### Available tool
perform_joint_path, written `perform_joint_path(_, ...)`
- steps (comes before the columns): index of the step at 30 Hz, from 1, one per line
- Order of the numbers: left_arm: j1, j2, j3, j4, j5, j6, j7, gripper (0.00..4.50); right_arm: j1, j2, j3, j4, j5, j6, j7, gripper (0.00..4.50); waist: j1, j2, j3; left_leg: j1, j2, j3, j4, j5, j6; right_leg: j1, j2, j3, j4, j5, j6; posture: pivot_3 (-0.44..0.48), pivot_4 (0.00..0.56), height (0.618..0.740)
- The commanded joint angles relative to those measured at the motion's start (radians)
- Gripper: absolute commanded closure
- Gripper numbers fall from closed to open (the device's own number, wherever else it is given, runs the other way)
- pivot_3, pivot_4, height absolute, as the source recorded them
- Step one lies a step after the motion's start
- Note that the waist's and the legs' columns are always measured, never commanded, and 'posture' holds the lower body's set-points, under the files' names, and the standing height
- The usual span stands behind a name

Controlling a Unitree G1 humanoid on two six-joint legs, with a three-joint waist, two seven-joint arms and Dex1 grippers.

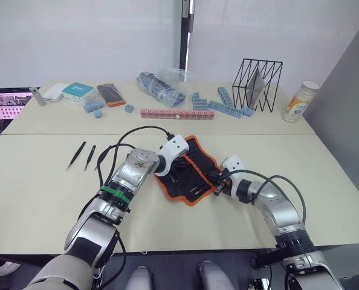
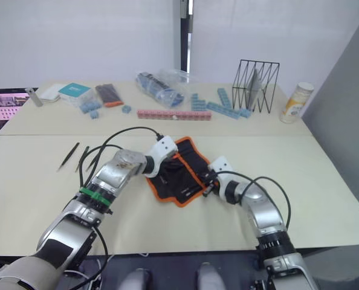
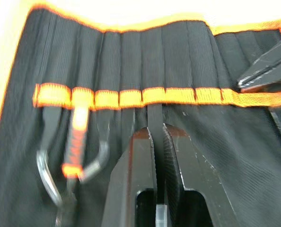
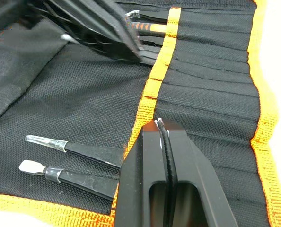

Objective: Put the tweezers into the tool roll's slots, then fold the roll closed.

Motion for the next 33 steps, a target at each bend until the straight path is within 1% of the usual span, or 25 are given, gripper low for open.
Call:
perform_joint_path(1,-0.036,-0.045,-0.001,0.059,0.031,-0.094,-0.007,4.5,0.042,-0.001,0.048,-0.006,-0.028,0.048,0.009,4.48,0.0,0.0,0.0,0.0,0.0,0.0,0.0,0.0,0.0,0.0,0.0,0.0,0.0,0.0,0.0,0.0,0.15,0.737)
perform_joint_path(3,-0.048,-0.066,-0.005,0.098,0.048,-0.128,-0.011,4.5,0.057,-0.005,0.049,-0.028,-0.027,0.056,0.006,4.48,0.002,0.0,0.0,0.0,0.0,0.0,0.0,0.0,0.0,0.0,0.0,0.0,0.0,0.0,0.0,0.0,0.15,0.737)
perform_joint_path(9,-0.099,-0.113,0.032,0.198,0.066,-0.178,-0.004,4.5,0.089,-0.01,0.049,-0.075,-0.027,0.077,-0.003,4.48,0.013,0.0,0.0,-0.001,-0.001,0.0,0.0,0.0,0.0,0.0,0.0,0.0,-0.001,0.0,0.0,0.0,0.15,0.737)
perform_joint_path(13,-0.109,-0.124,0.046,0.22,0.058,-0.154,-0.038,4.5,0.094,-0.009,0.046,-0.084,-0.029,0.086,-0.007,4.48,0.015,0.0,0.0,-0.001,-0.001,0.0,0.0,0.0,0.0,0.0,0.0,0.0,-0.001,0.0,0.0,0.0,0.15,0.737)
perform_joint_path(15,-0.104,-0.116,0.069,0.197,0.032,-0.111,-0.071,3.63,0.093,-0.01,0.044,-0.081,-0.031,0.085,-0.009,4.5,0.015,0.0,0.0,-0.001,-0.001,0.0,0.0,0.0,0.0,0.0,0.0,0.0,-0.001,0.0,0.0,0.0,0.15,0.737)
perform_joint_path(20,-0.085,-0.08,0.108,0.131,0.018,-0.045,-0.109,2.03,0.079,-0.007,0.03,-0.076,-0.03,0.072,-0.014,4.5,0.013,0.0,0.0,-0.001,-0.001,0.0,0.0,0.0,0.0,-0.001,0.0,0.0,-0.001,0.0,0.001,0.0,0.15,0.737)
perform_joint_path(23,-0.054,-0.019,0.141,0.016,-0.003,0.014,-0.133,1.0,0.067,0.003,0.012,-0.107,-0.014,0.079,-0.024,4.5,0.0,0.0,0.0,-0.001,0.0,0.0,0.0,0.0,0.0,-0.001,0.0,0.0,0.0,0.0,0.001,0.0,0.15,0.737)
perform_joint_path(26,-0.038,0.032,0.199,-0.103,-0.056,0.101,-0.152,0.02,0.069,0.003,0.009,-0.123,-0.017,0.081,-0.027,4.5,-0.006,0.0,0.0,-0.001,0.0,-0.001,-0.002,0.0,0.0,-0.002,0.0,0.0,0.0,0.0,0.0,0.0,0.15,0.737)
perform_joint_path(29,-0.024,0.097,0.273,-0.2,-0.113,0.162,-0.167,0.02,0.066,-0.004,-0.009,-0.14,-0.009,0.083,-0.028,4.5,-0.008,0.0,0.0,-0.002,0.0,-0.001,-0.002,0.0,0.0,-0.002,0.0,0.0,0.0,-0.001,0.001,0.0,0.15,0.737)
perform_joint_path(33,0.013,0.194,0.367,-0.261,-0.159,0.149,-0.162,0.02,0.062,-0.017,-0.045,-0.193,0.038,0.093,-0.006,4.5,-0.01,0.001,0.0,-0.002,0.0,-0.001,-0.003,0.0,0.0,-0.002,0.0,0.0,0.0,-0.001,0.001,0.0,0.15,0.737)
